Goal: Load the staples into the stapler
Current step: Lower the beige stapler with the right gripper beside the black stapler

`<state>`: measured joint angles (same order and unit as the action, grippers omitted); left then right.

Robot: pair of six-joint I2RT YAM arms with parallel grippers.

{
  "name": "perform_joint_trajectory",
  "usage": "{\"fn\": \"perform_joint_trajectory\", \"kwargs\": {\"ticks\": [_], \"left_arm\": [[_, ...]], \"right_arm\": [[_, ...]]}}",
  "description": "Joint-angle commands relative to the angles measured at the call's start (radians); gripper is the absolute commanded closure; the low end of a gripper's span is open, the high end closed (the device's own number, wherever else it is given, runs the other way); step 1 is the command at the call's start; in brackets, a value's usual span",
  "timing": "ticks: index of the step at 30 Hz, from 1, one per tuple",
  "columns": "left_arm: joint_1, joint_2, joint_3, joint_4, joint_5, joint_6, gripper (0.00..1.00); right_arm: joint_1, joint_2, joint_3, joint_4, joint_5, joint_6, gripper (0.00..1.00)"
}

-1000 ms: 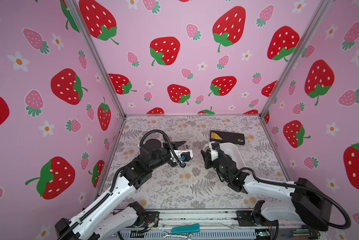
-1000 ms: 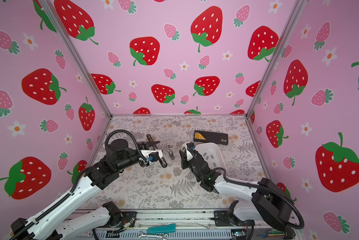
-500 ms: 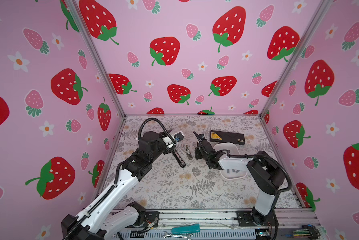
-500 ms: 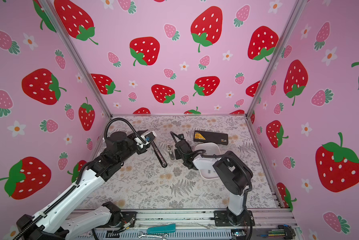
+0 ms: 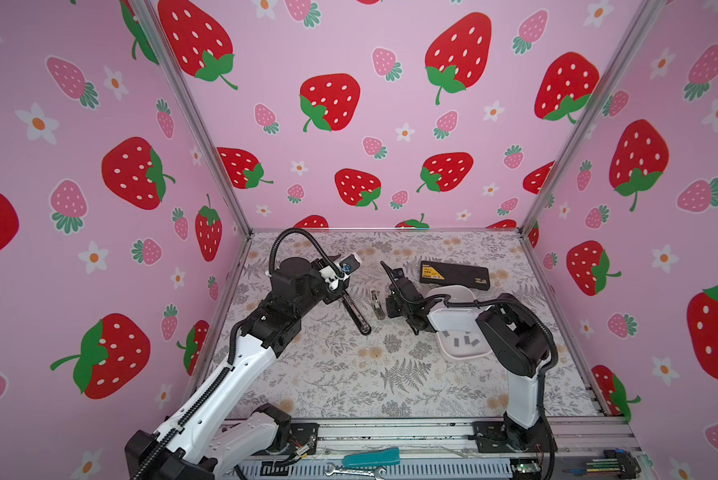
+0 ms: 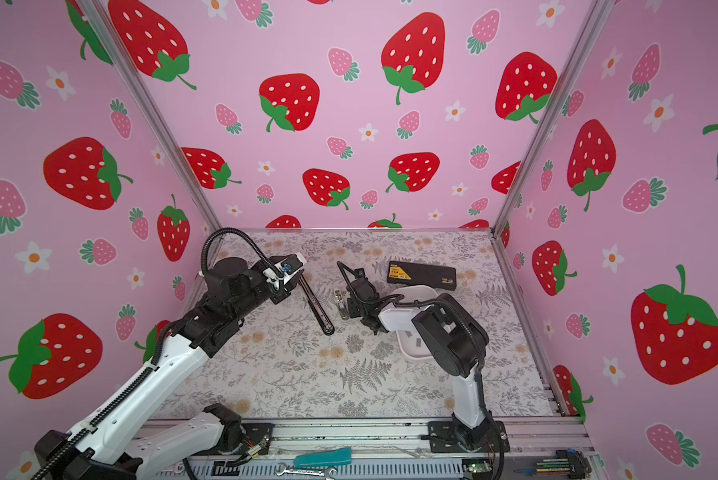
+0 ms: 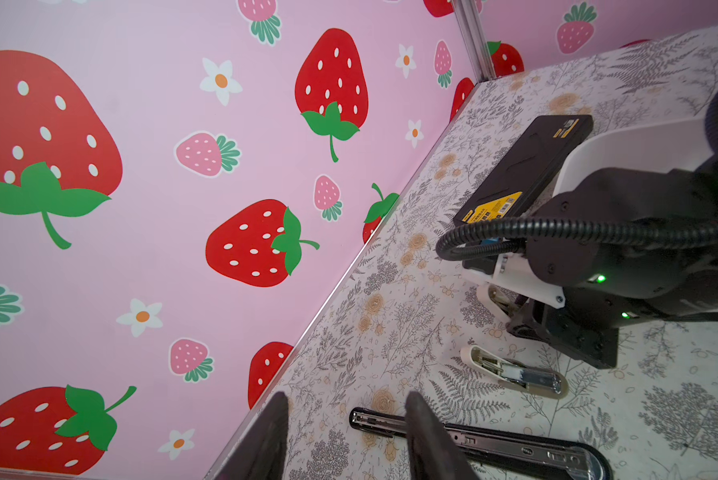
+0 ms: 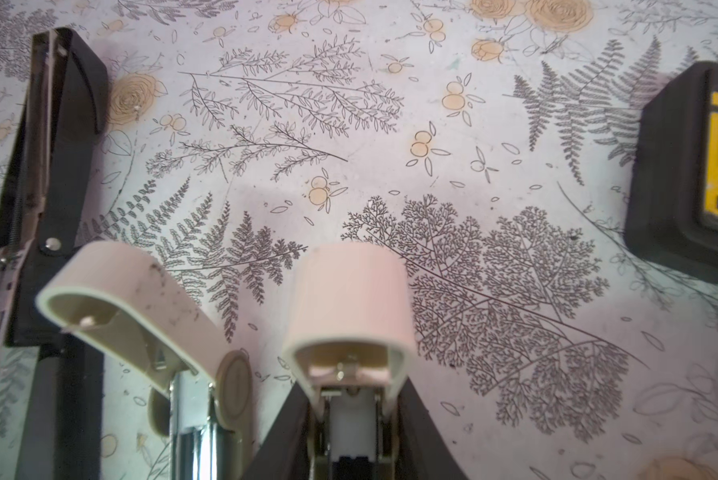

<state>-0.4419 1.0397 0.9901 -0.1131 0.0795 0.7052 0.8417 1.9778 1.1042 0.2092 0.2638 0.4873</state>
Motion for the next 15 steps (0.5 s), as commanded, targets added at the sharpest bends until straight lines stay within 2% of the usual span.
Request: {"fn": "perform_joint_trajectory", "kwargs": {"ticks": [1,9,15], "left_arm": [[0.006,-0.006,0.043,0.007,0.022,-0.009,0.52],[0.006,-0.005,0.043,0.005,0.027,-0.007,0.52],[0.005,-0.004,0.044,0.003,0.031,-0.006,0.52]], "right_arm": [[0.001,0.020,0.030,-0.022,-0.003,0.028,0.86],[0.002,0.026,0.031,-0.024,-0.005,0.034,0.78],[0.002,0.019,0.023,-0.024,-0.005,0.033,0.66]]}}
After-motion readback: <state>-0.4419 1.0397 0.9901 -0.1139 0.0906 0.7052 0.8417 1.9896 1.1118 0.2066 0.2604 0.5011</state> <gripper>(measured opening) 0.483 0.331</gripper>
